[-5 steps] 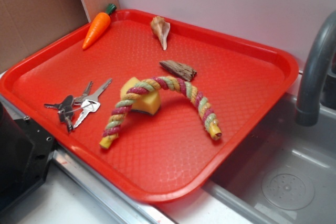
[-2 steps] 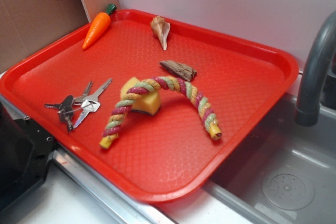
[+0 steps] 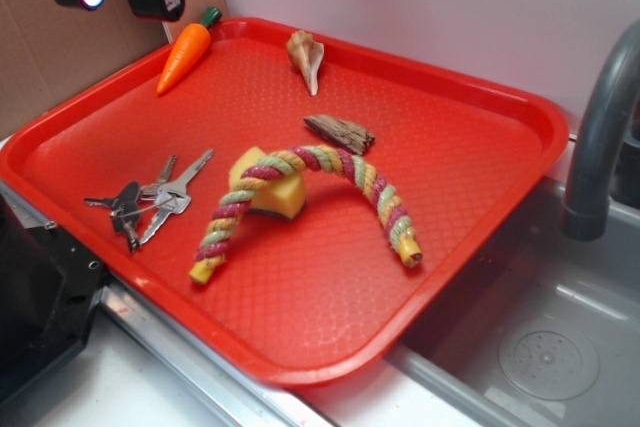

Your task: Grab the carrot.

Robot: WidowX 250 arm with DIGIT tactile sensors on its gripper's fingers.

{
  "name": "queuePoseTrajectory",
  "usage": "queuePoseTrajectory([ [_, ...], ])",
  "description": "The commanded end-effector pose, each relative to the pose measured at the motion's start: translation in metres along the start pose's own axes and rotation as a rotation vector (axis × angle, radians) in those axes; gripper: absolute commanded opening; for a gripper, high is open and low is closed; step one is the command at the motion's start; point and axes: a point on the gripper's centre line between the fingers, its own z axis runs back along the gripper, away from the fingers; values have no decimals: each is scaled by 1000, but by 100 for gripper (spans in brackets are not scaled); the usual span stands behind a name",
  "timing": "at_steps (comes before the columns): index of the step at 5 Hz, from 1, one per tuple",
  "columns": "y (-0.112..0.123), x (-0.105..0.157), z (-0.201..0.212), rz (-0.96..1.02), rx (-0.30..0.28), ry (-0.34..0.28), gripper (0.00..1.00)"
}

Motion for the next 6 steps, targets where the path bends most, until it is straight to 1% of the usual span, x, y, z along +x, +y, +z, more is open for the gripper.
queuePoseTrajectory([
  [1,22,56,-30,231,-4,-24,100],
  [2,24,85,-50,279,23,-110,100],
  [3,23,101,-76,321,6,-126,100],
  [4,35,90,-72,351,37,-151,100],
  [6,54,71,-59,359,55,-241,100],
])
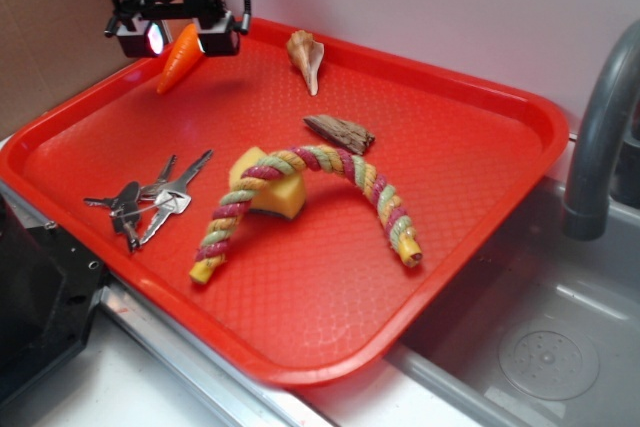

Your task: Grab the carrot.

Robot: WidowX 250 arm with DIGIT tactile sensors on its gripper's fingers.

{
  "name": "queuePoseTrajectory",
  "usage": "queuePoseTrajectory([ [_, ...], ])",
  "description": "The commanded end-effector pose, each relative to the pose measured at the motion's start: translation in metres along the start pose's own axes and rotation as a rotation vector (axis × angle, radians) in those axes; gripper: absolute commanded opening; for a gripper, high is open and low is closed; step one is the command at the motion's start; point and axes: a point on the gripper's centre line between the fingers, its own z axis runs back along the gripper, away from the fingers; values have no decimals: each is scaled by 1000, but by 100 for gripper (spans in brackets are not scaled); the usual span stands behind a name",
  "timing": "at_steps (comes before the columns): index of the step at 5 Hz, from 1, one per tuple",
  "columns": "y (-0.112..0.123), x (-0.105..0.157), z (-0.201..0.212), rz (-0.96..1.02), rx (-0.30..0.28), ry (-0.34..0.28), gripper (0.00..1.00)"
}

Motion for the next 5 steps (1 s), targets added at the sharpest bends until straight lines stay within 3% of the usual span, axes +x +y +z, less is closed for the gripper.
queuePoseTrajectory([
  [1,33,14,5,14,-86,-87,100],
  [2,35,19,-7,19,-33,-65,100],
  [3,36,27,-21,-12,-63,-47,100],
  [4,16,32,-37,-65,-59,-3,100],
  [5,-5,32,-46,-86,-16,34,100],
])
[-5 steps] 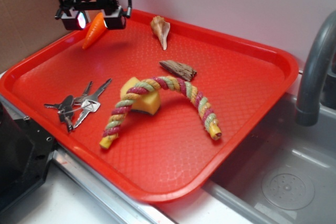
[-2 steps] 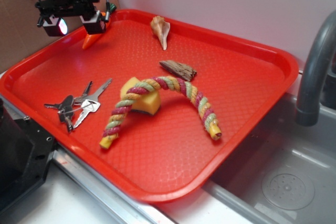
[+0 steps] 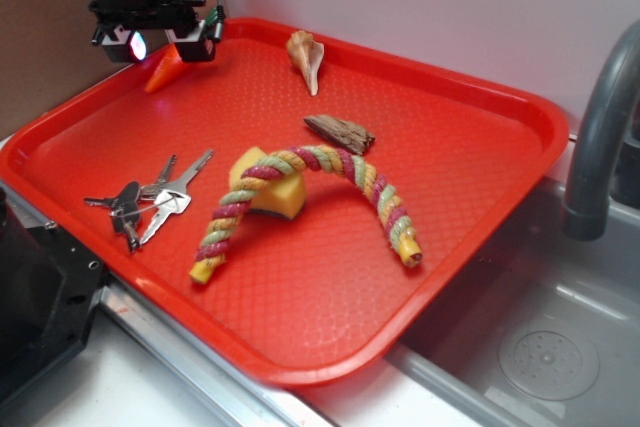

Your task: Grab the carrot.

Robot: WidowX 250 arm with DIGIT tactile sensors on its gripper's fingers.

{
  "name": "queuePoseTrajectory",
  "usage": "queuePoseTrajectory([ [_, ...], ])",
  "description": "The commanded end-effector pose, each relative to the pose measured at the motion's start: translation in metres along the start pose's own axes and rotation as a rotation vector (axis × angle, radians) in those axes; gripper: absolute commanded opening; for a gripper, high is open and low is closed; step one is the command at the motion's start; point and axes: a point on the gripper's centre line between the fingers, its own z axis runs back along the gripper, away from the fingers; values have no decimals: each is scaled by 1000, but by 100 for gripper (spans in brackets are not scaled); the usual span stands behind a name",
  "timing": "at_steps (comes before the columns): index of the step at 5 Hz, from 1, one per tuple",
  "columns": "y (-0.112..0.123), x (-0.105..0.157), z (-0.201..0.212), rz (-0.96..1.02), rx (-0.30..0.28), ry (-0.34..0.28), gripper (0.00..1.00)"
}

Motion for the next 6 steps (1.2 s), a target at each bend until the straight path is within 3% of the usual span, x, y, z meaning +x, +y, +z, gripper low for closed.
queuePoseTrajectory([
  [1,-25,4,-6,12,56,67,0],
  [2,-30,1,-1,38,56,89,0],
  [3,-49,-16,30,4,61,84,0],
  [5,-50,-49,83,-59,38,3,0],
  [6,-43,-70,113,-98,-5,-41,0],
])
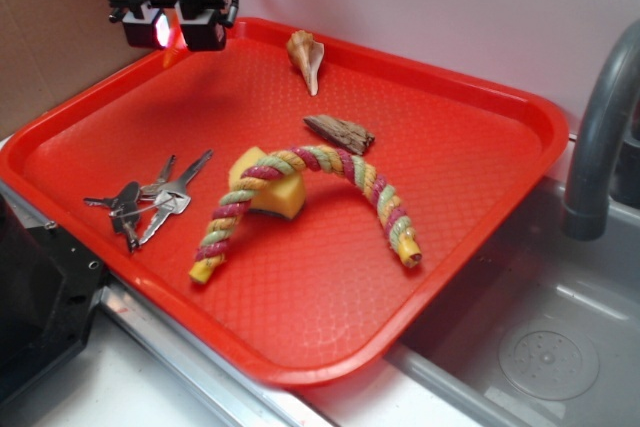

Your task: Grab the carrot.

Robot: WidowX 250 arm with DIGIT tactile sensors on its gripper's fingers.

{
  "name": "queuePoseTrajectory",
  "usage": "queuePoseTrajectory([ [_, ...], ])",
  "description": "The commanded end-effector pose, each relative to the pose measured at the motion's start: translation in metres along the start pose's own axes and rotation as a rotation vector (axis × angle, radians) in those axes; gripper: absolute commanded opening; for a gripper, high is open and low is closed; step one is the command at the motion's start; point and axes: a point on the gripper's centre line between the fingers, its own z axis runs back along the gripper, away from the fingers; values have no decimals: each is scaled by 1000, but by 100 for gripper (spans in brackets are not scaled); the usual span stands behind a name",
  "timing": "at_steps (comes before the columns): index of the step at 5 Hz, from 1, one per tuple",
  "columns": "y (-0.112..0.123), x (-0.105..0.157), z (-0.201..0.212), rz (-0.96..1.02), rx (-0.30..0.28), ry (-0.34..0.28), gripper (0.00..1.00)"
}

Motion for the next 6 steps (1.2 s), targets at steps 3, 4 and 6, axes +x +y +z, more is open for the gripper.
queuePoseTrajectory([
  [3,12,-93,98,-430,-184,-51,0],
  [4,-2,-89,95,-482,-177,-40,0],
  [6,-21,-82,85,-510,-163,40,0],
])
